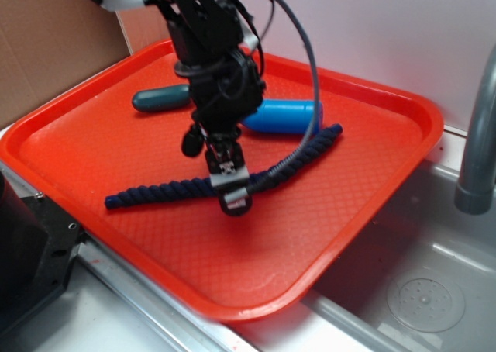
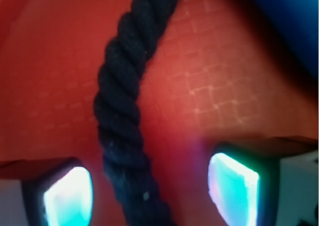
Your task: Grab the blue rope.
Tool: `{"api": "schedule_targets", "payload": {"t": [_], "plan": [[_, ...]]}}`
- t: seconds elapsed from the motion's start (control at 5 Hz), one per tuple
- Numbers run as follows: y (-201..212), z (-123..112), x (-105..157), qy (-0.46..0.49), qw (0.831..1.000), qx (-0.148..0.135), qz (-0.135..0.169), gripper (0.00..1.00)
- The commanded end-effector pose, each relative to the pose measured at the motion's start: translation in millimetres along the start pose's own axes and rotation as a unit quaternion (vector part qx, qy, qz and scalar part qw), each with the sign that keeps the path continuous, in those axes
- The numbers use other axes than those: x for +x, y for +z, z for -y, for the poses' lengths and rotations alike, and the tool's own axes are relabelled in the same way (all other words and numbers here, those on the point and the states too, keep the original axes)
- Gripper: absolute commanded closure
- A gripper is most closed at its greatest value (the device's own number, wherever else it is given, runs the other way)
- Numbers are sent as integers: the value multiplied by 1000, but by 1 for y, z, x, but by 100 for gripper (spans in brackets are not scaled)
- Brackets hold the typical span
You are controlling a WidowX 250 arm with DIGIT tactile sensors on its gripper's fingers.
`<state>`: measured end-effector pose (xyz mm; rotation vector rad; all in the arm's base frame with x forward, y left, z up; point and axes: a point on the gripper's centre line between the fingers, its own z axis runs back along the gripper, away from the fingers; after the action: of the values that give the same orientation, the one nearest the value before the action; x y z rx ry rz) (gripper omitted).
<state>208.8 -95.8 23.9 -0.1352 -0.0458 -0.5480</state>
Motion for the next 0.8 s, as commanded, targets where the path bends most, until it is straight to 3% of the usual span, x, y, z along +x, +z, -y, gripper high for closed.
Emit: {"api": "schedule_targets", "payload": {"t": [0.0, 0.2, 0.4, 0.6], "plan": [[-4, 0, 9, -5, 1000, 20, 15, 100], [-4, -2, 9, 0, 1000, 28, 1, 100], [5, -7, 12, 26, 999, 9, -22, 100], [42, -13, 12, 80, 997, 15, -11, 100]]}}
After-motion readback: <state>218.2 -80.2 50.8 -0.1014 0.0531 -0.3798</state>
